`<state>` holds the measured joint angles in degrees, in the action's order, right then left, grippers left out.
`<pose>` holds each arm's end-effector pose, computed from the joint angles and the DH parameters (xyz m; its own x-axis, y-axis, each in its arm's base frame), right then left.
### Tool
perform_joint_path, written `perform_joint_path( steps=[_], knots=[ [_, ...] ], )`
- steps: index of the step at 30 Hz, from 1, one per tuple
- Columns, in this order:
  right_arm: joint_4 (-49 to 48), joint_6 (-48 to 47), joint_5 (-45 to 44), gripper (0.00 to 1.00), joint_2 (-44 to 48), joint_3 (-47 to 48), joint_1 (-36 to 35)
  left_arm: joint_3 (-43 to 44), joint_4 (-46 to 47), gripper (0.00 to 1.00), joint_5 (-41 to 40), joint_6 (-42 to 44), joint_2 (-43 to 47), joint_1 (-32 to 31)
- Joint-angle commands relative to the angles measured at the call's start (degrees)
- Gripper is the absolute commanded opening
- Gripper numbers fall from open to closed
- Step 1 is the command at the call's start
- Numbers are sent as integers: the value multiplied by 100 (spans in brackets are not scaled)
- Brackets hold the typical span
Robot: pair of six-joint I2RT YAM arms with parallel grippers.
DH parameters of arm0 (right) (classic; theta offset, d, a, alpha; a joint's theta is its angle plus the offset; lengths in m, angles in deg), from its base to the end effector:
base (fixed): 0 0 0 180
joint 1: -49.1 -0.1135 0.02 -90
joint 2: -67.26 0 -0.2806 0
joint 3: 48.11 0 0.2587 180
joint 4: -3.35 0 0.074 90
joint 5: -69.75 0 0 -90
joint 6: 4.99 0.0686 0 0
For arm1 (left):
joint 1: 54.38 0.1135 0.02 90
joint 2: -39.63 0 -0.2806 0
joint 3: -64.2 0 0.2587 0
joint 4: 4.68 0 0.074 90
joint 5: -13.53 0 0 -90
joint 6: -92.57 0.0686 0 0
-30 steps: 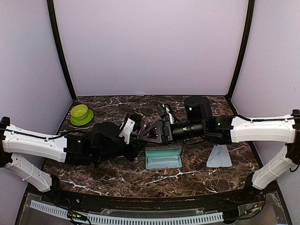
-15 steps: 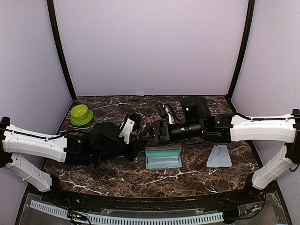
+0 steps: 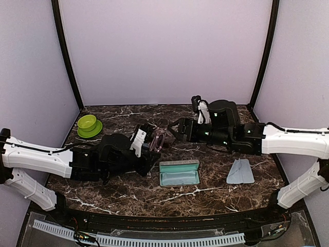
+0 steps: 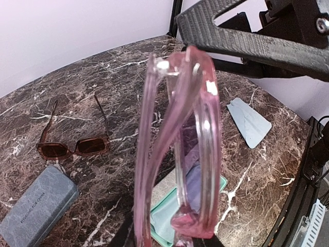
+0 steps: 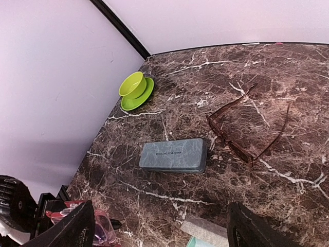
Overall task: Organize the sunglasses
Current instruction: Pass from the left arm to the right
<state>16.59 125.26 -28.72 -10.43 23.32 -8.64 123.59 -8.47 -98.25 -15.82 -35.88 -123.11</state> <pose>0.1959 0.2915 0.3121 -0.6285 0.2015 -0.7512 -0.4667 0.6749 0.5715 0.1426 -0.2962 0.2665 -0.3503 0.0923 -0.9321 0.6621 0.7283 -0.1767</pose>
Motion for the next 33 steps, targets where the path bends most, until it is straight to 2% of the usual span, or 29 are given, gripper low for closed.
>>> perform_joint_path(
  steps=[1, 9, 23, 33],
  knots=[
    [-492, -143, 311, 89, -44, -89, -82, 52, 31, 32, -95, -11, 130, -6],
    [-1093, -139, 803, 89, 76, -388, -281, 73, 37, 32, -160, -68, 93, 17],
    [-1317, 288, 706, 90, -343, -313, -422, 58, 113, 32, -141, -113, 115, 19],
    [-1779, 535, 1015, 79, -607, -325, -483, 38, 141, 32, -107, -128, 71, 22]
  ],
)
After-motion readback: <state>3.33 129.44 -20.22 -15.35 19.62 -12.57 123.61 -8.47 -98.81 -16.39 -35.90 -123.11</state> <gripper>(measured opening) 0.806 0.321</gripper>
